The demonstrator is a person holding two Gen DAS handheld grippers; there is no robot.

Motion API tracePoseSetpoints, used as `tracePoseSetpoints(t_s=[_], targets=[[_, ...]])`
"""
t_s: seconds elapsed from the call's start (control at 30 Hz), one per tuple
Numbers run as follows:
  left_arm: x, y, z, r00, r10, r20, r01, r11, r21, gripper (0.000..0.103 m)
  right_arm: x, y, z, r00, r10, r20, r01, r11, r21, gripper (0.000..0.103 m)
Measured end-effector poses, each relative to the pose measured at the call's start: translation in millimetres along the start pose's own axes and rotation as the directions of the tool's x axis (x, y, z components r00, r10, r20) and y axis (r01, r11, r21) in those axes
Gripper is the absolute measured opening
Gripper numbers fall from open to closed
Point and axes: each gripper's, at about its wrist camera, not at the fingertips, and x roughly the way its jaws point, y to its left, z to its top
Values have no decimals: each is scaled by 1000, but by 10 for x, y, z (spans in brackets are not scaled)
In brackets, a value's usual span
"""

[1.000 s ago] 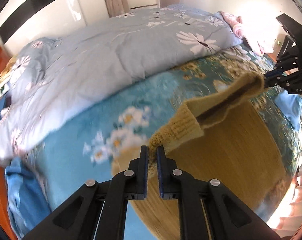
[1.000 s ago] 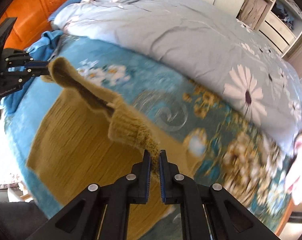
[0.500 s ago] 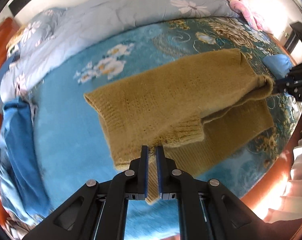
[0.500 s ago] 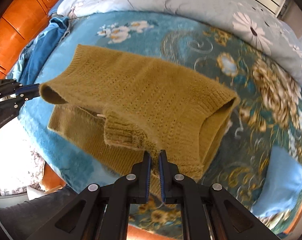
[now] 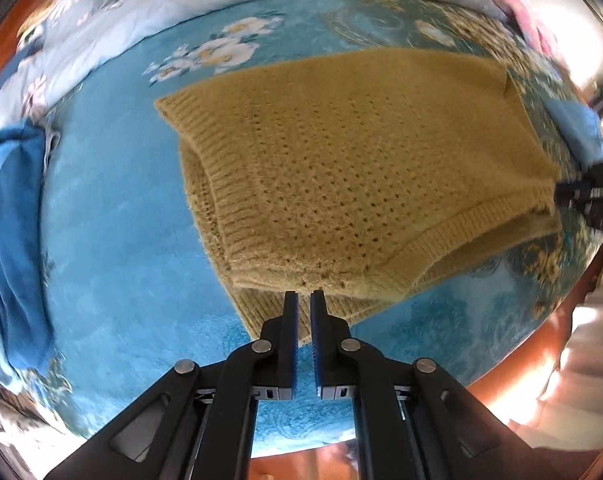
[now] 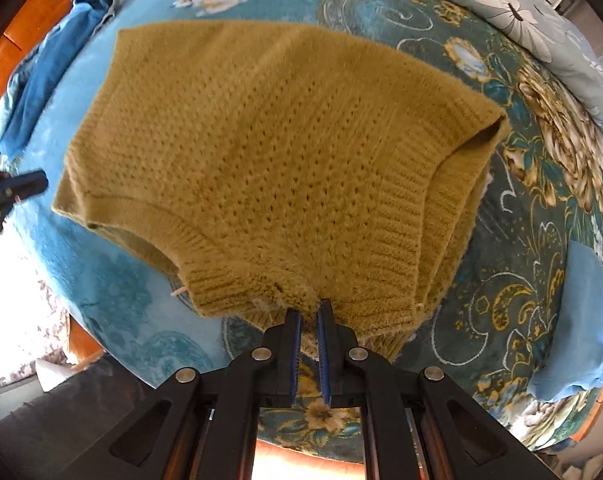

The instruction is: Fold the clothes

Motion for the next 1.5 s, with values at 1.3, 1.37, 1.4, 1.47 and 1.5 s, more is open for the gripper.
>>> tracePoseSetpoints(t_s=[1.3, 1.37, 1.4, 1.47, 1.5], targets=[[1030, 1625, 1576, 945, -326, 12, 285, 809, -514, 60, 569, -2144, 936, 950, 210, 230, -312, 652, 691, 74], [1043, 1594, 1579, 940, -340, 17, 301, 807, -508, 58, 576, -2152, 927, 948, 213, 238, -319, 638, 701, 73], [1048, 1574, 1584, 941, -339, 15, 300, 810, -503, 52, 580, -2159, 931, 946, 217, 240, -324, 636, 701, 71], [1057, 1540, 1598, 944, -330, 10, 292, 818, -495, 47, 584, -2163, 947, 944, 228, 239, -330, 639, 695, 59], [1054, 1527, 1601, 945, -328, 11, 290, 819, -495, 41, 583, -2167, 954, 943, 233, 237, -332, 641, 692, 53]])
